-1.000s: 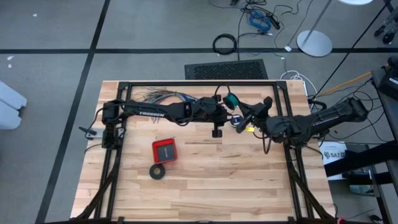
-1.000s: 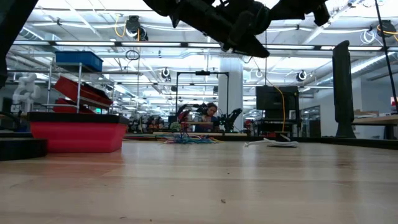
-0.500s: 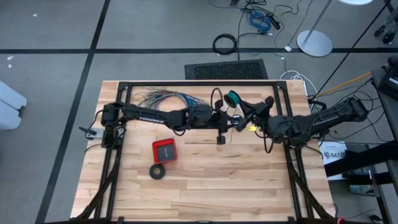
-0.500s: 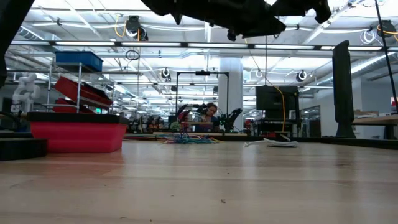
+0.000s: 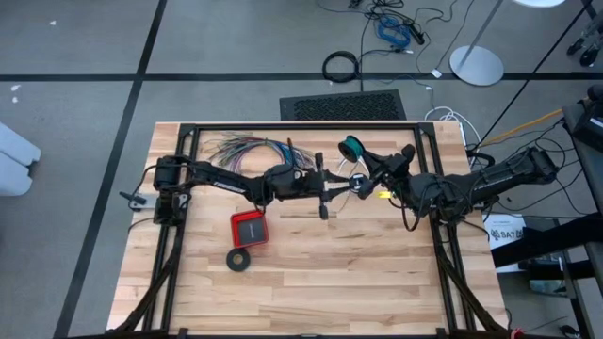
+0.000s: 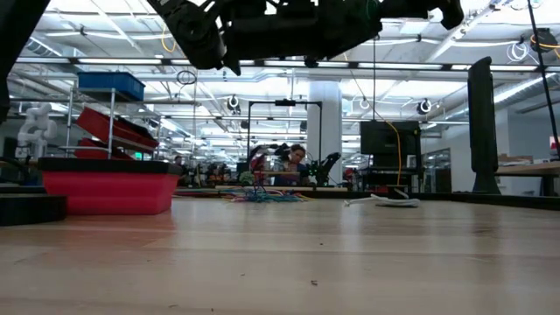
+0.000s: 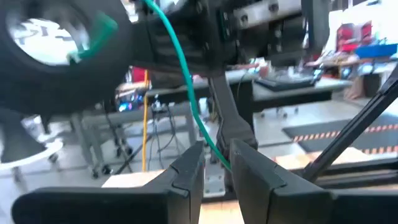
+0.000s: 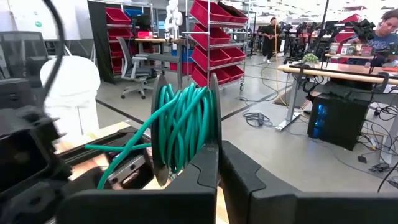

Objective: Coil cords
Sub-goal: Coil the green wire onto the spool

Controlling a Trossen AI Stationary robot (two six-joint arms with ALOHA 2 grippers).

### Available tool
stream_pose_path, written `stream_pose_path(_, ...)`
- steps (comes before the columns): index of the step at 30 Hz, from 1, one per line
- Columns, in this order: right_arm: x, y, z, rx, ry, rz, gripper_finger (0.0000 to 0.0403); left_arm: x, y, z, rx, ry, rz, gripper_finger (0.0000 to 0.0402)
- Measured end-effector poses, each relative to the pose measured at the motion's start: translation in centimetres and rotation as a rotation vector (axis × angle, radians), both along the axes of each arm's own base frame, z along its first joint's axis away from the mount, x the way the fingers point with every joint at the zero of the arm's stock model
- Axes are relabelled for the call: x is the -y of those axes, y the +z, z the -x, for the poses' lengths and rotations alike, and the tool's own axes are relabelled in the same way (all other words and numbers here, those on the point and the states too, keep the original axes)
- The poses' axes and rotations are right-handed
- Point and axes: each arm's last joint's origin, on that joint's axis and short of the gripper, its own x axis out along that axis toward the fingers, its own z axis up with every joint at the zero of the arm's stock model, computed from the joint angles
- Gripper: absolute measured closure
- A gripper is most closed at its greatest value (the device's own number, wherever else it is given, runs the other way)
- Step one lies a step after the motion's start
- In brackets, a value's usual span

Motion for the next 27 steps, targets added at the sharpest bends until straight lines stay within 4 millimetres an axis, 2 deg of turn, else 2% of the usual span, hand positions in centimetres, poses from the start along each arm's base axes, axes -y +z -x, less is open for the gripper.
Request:
stream_pose_path(17,0.0,0.4,0.0,0.032,0.0,0.002,0.0403,-0.6,0.1,0.2,0.018,-0.093,0.031,0.0316)
stream_pose_path(20,0.0,0.4,0.0,0.032,0.0,0.002,0.0403,-0.6,0.2,0.2,0.033,-0.119,0.065,0.0316)
stream_pose_path(22,0.0,0.4,0.0,0.039,0.0,-0.004,0.0403,-0.8,0.1,0.1,0.034,-0.07,0.116,0.0316)
stream_pose_path(27,-0.1,0.4,-0.3,0.066,0.013,-0.019,0.0403,-1.6,-0.9,-0.2,0.019,-0.056,0.177,0.0316)
